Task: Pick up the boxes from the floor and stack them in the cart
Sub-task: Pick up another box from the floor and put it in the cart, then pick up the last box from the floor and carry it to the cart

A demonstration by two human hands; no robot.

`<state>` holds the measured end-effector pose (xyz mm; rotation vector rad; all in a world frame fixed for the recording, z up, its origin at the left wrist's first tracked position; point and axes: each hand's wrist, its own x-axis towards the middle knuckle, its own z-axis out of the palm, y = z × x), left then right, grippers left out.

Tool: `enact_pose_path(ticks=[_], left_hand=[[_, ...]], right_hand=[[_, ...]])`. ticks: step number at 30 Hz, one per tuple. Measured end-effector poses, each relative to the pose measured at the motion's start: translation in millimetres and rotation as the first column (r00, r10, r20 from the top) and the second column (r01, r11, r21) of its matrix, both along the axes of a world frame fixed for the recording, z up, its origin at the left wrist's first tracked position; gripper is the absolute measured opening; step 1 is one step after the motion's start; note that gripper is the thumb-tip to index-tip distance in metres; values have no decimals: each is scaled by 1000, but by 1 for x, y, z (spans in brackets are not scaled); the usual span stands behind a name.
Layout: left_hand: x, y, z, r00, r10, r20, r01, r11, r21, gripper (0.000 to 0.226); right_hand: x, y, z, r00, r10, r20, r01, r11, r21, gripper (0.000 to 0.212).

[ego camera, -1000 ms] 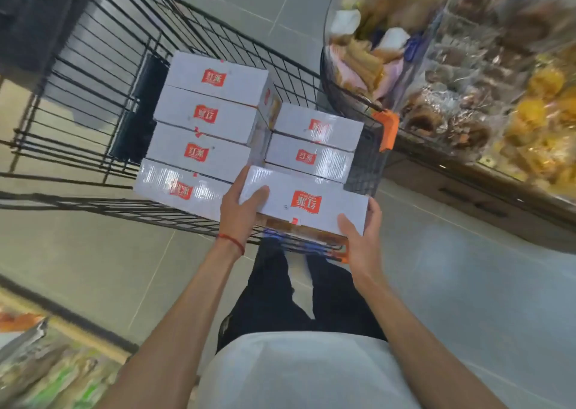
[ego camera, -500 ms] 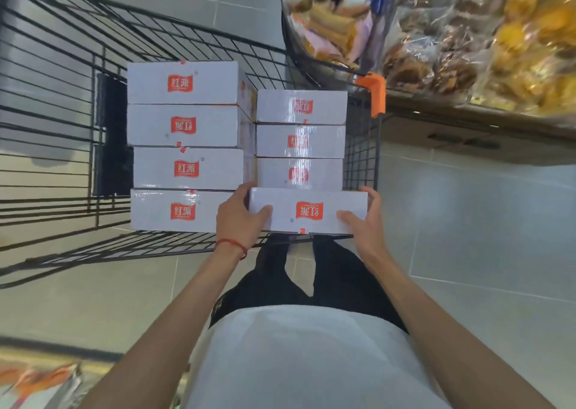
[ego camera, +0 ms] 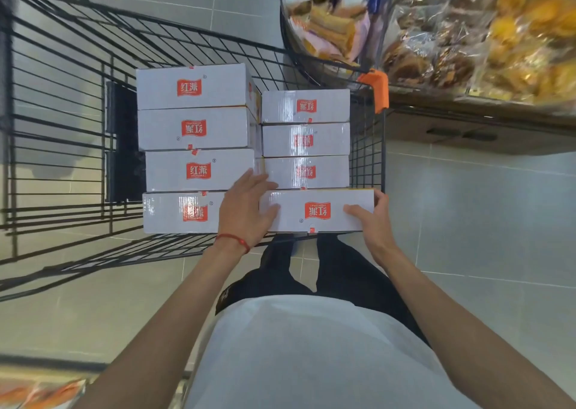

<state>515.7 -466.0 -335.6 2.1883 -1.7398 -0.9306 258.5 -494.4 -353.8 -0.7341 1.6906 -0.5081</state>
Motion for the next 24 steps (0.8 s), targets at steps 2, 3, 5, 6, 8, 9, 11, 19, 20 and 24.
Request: enact_pose_path(ticks=[2, 3, 5, 6, 8, 9, 11, 19, 20, 24], left_hand=[[6, -1, -11, 986, -152, 66, 148, 987, 61, 48], [8, 0, -16, 972, -214, 93, 205, 974, 97, 55], [11, 6, -25, 942, -308, 130, 290, 946, 144, 65], [12, 8, -29, 933, -333, 135, 313, 938, 149, 67], [15, 9, -33, 933, -342, 112, 326, 935, 142, 66], [17, 8, -34, 938, -334, 92, 321, 937, 135, 64], [20, 8, -33, 947, -317, 53, 309, 943, 120, 61], [6, 6, -22, 973, -219, 69, 211, 972, 101, 60], [0, 5, -18, 981, -187, 44, 183, 979, 90, 59], [-44, 2, 7, 982, -181, -54, 181, 983, 0, 57]], right_hand=[[3, 1, 0, 1000, -24, -9, 24, 1000, -7, 53], [4, 1, 1, 999, -29, -17, 29, 1000, -11, 53], [5, 3, 0, 999, -21, -34, 20, 999, -27, 52], [5, 4, 0, 999, -9, -42, 7, 999, -40, 52], [7, 8, 0, 997, 31, -69, -36, 997, -69, 51], [8, 9, -2, 995, 54, -83, -60, 995, -75, 51], [11, 13, -3, 993, 75, -93, -82, 994, -75, 52], [7, 21, -1, 996, -81, 23, 83, 995, -64, 52], [3, 25, -1, 993, -115, 9, 115, 990, -82, 56], [-21, 45, 16, 938, -341, 57, 346, 927, -147, 36]])
